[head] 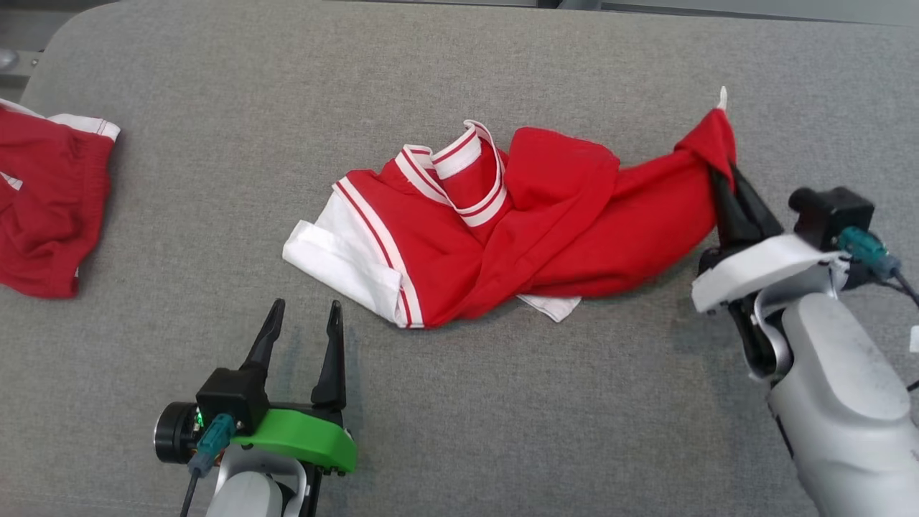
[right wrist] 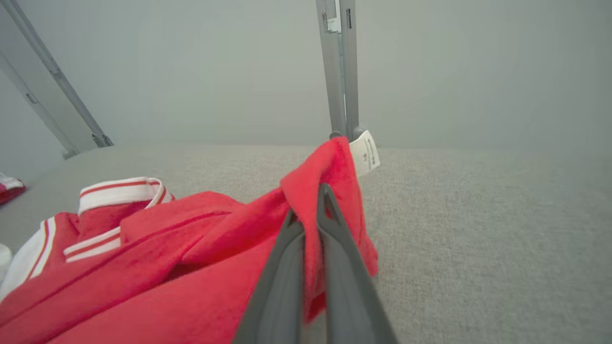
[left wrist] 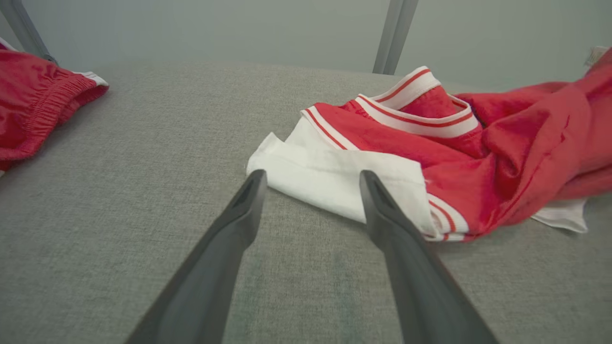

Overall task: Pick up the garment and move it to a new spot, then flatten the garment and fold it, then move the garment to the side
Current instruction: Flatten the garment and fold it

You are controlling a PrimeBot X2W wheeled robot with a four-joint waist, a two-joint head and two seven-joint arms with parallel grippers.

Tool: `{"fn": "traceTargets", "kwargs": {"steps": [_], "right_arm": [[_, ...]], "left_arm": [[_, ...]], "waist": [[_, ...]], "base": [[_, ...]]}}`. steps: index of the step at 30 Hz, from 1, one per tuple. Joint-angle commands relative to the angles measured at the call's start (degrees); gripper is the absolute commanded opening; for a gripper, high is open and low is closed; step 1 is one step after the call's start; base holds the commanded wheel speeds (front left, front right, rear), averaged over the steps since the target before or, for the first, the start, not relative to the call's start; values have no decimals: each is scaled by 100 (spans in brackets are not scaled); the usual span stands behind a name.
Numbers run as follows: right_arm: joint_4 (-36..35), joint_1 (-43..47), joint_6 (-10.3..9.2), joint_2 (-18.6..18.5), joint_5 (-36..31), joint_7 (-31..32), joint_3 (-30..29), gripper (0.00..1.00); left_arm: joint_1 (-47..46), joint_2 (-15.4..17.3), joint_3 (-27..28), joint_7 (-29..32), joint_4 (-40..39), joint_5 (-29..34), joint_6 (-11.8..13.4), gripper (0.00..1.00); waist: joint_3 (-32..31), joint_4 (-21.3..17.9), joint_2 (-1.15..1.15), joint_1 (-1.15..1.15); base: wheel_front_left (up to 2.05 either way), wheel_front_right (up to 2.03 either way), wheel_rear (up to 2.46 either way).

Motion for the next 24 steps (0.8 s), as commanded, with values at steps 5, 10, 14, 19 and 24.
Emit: {"fn": "traceTargets", "kwargs": {"steps": [5,10,14,19,24], "right_arm": [[-945,-790,-5,-249,128,-3,-184,0],[-1557,-1151,-6,-395,255,-2,-244,0],[-984,-754,-5,-490,200,-2,-317,0],[124,-187,-4,-512,-80,-9,-669,100],[-95,459,-4,-282,-261,-9,-792,100]], "left_arm": [[-119,11,-62,-3,71,-52,-19,100],[-17,11,-92,-3,131,-117,-1,100],[138,11,-55,-3,207,-161,14,100],[222,10,-34,-4,267,-167,-6,100],[256,11,47,-4,281,-89,-31,100]], "waist": [[-92,-17,44,0],[-186,32,44,0],[-322,15,44,0],[-431,-81,44,0],[-560,-321,44,0]], "base": [[0,0,0],[0,0,0],[0,0,0],[0,0,0],[0,0,0]]}}
